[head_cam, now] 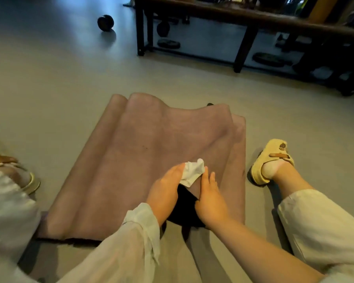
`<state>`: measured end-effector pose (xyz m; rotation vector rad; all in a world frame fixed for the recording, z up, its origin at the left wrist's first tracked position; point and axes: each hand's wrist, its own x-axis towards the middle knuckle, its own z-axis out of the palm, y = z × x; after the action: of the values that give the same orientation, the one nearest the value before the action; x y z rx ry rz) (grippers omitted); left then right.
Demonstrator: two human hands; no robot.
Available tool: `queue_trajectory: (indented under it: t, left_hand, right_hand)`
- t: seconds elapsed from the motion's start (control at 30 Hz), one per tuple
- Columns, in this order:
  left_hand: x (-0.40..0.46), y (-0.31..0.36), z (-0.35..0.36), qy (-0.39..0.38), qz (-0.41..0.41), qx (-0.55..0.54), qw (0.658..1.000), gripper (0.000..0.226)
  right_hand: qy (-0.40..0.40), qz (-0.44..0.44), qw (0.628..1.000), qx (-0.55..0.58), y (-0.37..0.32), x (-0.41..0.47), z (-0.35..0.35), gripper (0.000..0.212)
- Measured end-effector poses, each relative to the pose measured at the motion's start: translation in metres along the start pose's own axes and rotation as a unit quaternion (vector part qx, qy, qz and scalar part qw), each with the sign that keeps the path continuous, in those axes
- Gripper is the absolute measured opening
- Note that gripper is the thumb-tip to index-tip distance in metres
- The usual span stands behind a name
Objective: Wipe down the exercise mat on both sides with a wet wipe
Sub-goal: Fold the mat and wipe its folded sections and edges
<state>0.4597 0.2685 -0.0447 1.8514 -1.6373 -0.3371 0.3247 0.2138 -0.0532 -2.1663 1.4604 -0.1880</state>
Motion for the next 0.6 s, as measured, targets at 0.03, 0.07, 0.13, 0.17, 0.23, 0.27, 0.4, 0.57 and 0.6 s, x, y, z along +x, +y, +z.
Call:
queue_trajectory:
  t: [0.03,0.07,0.13,0.17,0.23,0.27,0.4,0.57,0.6]
  left_hand:
    - [-0.002,-0.008,-0.012,0.016,-0.004,0.005,1.0,0.021]
    - [-0.005,-0.018,-0.024,0.03,0.005,0.023,0.999,0.027]
    - [-0.016,-0.036,-0.051,0.021,-0.028,-0.004,0.999,0.046]
    - [-0.021,-0.046,-0.062,0.027,-0.051,0.015,0.998,0.058]
    - [-0.032,-0.067,-0.085,0.038,-0.093,0.025,0.995,0.068]
    - [-0.039,-0.078,-0.094,0.047,-0.106,0.035,0.993,0.069]
    - [-0.062,-0.116,-0.122,0.082,-0.129,0.063,0.986,0.07]
    - [-0.081,-0.16,-0.132,0.075,-0.185,0.073,0.977,0.045]
    - [-0.084,-0.167,-0.13,0.063,-0.184,0.079,0.978,0.045]
  right_hand:
    - [-0.005,-0.021,1.0,0.017,-0.016,0.003,0.004,0.086]
    - [-0.014,-0.042,0.999,0.021,-0.03,0.007,0.008,0.085]
    - [-0.042,-0.079,0.996,0.006,-0.059,0.013,0.017,0.082]
    - [-0.057,-0.095,0.994,-0.002,-0.073,0.016,0.022,0.081]
    - [-0.087,-0.133,0.987,-0.012,-0.101,0.023,0.033,0.078]
    - [-0.099,-0.152,0.983,-0.014,-0.114,0.026,0.04,0.077]
    - [-0.157,-0.211,0.965,-0.002,-0.16,0.035,0.068,0.077]
    - [-0.225,-0.279,0.926,-0.115,-0.176,0.044,0.094,0.075]
    - [-0.209,-0.289,0.92,-0.165,-0.173,0.043,0.099,0.075]
